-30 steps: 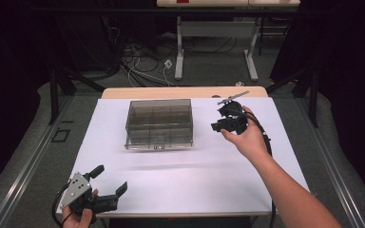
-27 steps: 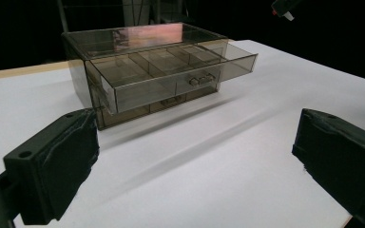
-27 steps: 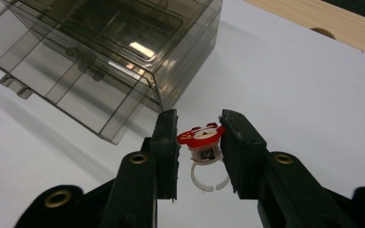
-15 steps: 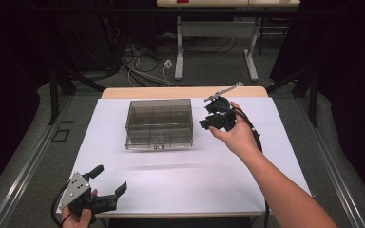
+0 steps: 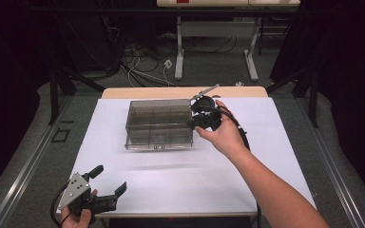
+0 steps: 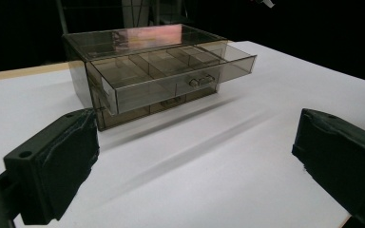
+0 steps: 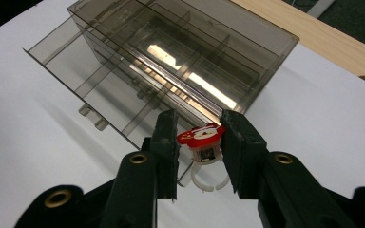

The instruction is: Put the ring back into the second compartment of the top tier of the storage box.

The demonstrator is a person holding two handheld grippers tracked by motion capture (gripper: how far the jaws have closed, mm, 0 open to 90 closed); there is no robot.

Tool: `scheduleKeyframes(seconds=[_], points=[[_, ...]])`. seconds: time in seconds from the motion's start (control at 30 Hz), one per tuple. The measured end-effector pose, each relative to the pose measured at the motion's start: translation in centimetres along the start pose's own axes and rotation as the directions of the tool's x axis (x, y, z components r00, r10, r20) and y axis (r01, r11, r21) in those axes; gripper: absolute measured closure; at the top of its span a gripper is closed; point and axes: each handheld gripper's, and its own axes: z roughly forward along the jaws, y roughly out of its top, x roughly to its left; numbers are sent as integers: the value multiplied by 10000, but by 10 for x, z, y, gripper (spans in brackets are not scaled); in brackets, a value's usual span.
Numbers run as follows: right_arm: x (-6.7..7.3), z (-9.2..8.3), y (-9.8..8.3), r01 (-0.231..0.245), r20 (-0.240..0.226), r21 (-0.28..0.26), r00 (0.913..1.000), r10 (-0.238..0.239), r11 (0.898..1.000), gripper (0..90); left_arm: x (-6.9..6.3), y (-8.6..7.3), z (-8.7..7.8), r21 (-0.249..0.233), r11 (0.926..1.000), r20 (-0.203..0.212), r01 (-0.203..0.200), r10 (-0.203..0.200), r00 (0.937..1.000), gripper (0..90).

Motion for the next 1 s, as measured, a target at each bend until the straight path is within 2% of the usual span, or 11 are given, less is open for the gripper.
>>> scheduleKeyframes(seconds=[0.1,0.4,0.73,1.0], points=[[5,1,4,129,-81,115,9999,-129,9999,678,0,0,0,7,10000,0,-12,12,10000,15],[20,7,15,290,-294,-81,9991,-293,9995,678,0,0,0,12,10000,18,5,-5,10000,15],[30,14,22,501,-427,13,9978,-500,9987,678,0,0,0,0,10000,37,1,-1,10000,15],[38,17,29,428,-454,64,9981,-425,9991,678,0,0,-1,-23,10000,42,9,-9,10000,15]])
